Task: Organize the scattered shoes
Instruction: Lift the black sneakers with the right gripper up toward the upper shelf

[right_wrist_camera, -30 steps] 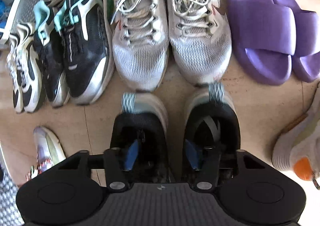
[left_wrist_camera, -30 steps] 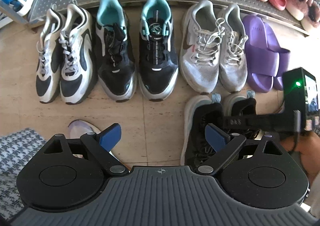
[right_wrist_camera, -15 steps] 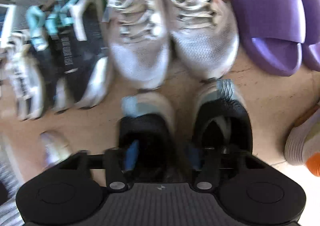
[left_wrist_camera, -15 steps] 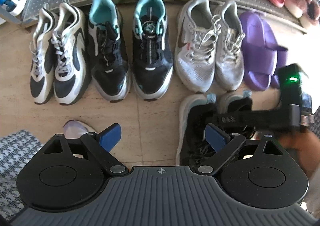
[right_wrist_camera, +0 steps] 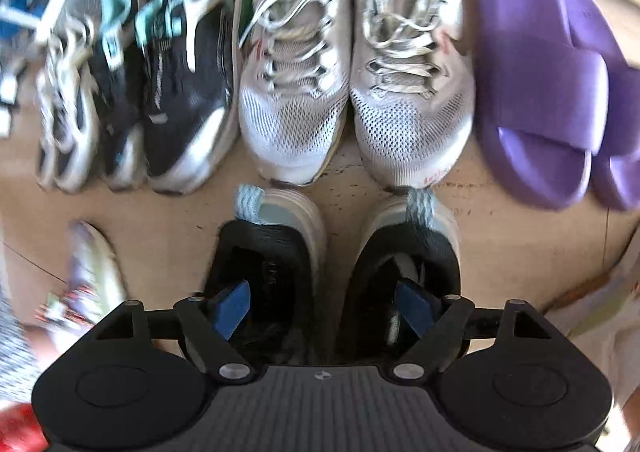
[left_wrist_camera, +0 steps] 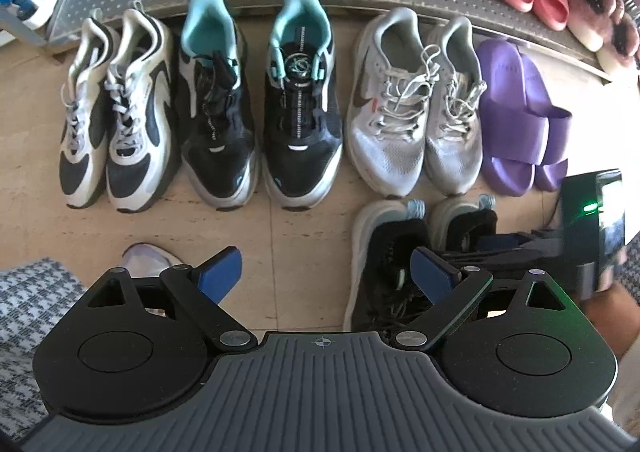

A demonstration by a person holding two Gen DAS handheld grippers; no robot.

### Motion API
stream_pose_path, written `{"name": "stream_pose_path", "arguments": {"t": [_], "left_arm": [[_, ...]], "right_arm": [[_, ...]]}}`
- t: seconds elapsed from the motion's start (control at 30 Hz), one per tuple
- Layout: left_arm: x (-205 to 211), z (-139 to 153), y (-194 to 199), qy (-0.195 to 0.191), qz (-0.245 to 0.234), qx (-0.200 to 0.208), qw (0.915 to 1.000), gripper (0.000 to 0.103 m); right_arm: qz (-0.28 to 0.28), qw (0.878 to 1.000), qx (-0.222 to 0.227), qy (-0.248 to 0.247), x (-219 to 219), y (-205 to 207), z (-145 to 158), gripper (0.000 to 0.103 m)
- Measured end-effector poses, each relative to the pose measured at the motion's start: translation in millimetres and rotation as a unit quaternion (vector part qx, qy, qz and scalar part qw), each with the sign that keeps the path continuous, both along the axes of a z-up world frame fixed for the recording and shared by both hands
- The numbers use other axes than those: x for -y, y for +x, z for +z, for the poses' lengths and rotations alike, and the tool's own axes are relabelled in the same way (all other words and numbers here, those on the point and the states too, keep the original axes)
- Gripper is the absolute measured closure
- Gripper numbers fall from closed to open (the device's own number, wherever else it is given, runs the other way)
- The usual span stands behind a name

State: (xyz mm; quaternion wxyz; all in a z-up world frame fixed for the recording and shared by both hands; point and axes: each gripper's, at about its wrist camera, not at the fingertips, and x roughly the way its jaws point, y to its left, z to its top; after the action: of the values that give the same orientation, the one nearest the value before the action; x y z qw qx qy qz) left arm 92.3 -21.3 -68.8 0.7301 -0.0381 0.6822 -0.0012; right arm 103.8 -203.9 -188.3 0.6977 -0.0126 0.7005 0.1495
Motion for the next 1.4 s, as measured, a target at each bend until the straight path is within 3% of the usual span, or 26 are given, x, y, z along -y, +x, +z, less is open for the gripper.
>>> {"name": "stream_pose_path", "arguments": {"t": [0.2,0.27,0.33,0.4,0.47,0.5,0.53,0.57,0.77,0.97,1.13,1.27,1.4], "left_arm": [[0,-8,-1,0.007,-0.012,-0.015,0.9998,0.008],[-1,-9,0,0.011,-0.010,-0.018,0.9997,0.008],[-2,-9,1,0.014,-0.007,-0.017,0.9997,0.008],[-3,-9,1,0.016,-0.006,-0.016,0.9997,0.008],[-3,-9,2,0.019,-0.006,-0.014,0.9997,0.008],[-2,-8,1,0.018,-0.008,-0.013,0.9997,0.008],[-1,-7,1,0.017,-0.010,-0.012,0.9997,0.008],[0,-6,1,0.016,-0.012,-0.010,0.9997,0.008],[2,7,-4,0.013,-0.011,0.019,0.9997,0.008],[12,27,-10,0.001,-0.017,0.073,0.9972,0.008],[42,84,-26,-0.005,-0.065,0.211,0.9753,0.008],[63,113,-20,0.008,-0.112,0.267,0.9571,0.008],[92,141,5,0.031,-0.180,0.318,0.9303,0.008]], "right_arm": [[0.005,0.998,0.034,-0.044,-15,-7,-35,0.029],[-0.028,0.998,0.037,-0.033,-7,-9,-44,0.017],[-0.016,0.999,0.034,-0.033,-12,-11,-46,0.006],[0.002,0.999,0.025,-0.040,-18,-13,-48,0.003],[0.014,0.998,0.014,-0.054,-22,-12,-47,0.015],[0.010,0.998,0.014,-0.063,-24,-10,-43,0.032],[0.005,0.998,0.014,-0.065,-25,-9,-39,0.061],[0.000,0.998,0.020,-0.064,-25,-10,-33,0.074],[-0.025,0.997,0.058,-0.053,-12,-32,18,0.080],[-0.020,0.988,0.153,-0.006,-4,-64,104,0.081],[-0.070,0.967,0.244,0.015,28,-68,175,0.082],[-0.098,0.947,0.306,0.013,52,-57,227,0.082],[-0.101,0.931,0.352,-0.006,77,-18,267,0.082]]}}
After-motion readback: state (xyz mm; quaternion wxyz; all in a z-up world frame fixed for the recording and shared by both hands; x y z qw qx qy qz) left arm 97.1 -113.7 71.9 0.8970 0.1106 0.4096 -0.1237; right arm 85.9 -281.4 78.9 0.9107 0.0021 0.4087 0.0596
